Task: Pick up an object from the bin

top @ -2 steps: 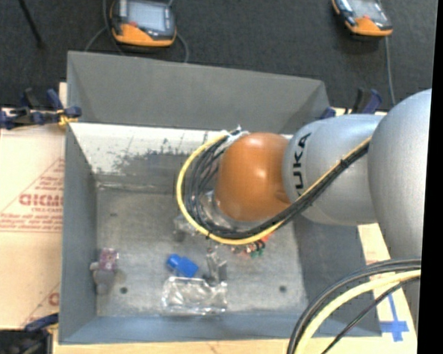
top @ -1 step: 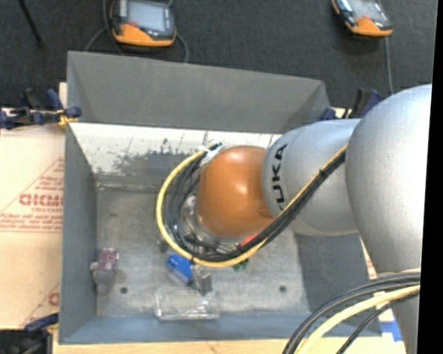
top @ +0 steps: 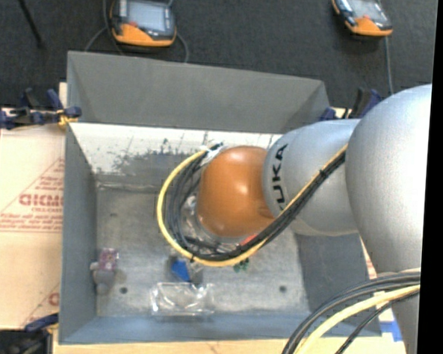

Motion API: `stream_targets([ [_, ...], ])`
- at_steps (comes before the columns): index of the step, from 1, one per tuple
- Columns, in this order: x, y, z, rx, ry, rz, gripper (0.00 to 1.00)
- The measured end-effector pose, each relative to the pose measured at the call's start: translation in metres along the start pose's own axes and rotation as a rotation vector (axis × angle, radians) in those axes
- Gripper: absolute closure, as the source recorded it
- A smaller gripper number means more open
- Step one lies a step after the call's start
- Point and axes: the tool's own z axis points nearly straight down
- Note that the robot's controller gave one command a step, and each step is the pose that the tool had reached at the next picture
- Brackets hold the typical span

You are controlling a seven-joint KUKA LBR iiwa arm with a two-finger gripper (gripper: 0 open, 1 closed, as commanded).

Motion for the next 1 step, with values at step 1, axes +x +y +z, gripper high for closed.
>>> stream_targets([
  [1,0.0046,-0.0221,-0.1431,0.002,0.004,-0.058,1.0],
])
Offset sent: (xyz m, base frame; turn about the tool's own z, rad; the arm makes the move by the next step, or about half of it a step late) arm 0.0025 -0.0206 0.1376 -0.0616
